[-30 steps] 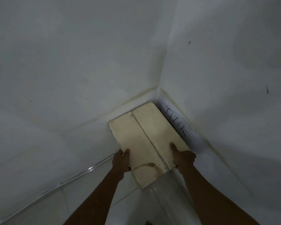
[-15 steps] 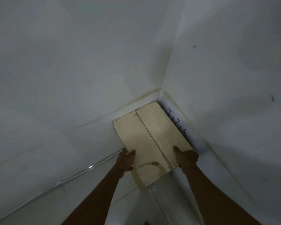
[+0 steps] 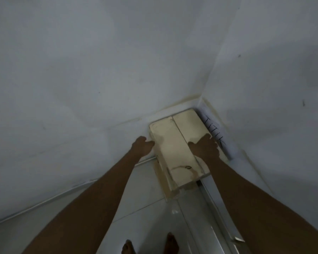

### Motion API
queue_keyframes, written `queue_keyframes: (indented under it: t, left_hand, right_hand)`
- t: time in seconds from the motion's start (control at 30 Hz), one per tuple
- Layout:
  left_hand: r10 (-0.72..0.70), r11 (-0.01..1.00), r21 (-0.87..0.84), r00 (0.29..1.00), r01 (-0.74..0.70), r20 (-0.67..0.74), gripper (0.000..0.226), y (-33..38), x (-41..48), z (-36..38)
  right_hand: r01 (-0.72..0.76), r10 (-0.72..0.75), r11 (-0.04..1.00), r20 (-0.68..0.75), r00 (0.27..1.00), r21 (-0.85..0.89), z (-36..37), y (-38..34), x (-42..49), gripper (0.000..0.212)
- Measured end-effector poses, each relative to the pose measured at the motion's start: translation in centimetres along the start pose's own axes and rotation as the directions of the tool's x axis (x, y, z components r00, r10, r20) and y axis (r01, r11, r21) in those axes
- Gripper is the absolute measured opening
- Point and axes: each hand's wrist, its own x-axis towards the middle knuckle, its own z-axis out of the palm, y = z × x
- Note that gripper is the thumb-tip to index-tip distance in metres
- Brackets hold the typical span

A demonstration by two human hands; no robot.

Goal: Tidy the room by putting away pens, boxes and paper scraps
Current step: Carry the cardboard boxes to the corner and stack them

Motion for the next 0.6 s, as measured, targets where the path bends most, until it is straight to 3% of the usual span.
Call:
queue_keyframes:
  t: [0.17, 0.37, 0.6]
  left_hand:
    - [0.104, 0.991, 0.091, 0.988, -0.094, -0.112, 0.058, -1.6, -5.0, -5.2]
    - [0.073, 0.995, 0.076, 0.970, -0.057, -0.230, 0.057, -5.3, -10.3, -10.4]
    - [0.049, 0.998, 0.049, 0.945, -0.035, -0.325, 0.051, -8.0, -14.3, -13.3]
  right_hand:
    - [0.302, -0.302, 0.953, 0.045, 0.952, -0.005, -1.6, -4.4, -3.9, 0.079]
    - [0.554, -0.542, 0.831, 0.151, 0.826, -0.047, -2.0, -9.6, -9.0, 0.084]
    - [0.679, -0.653, 0.729, 0.209, 0.728, -0.086, -2.2, -13.1, -12.9, 0.079]
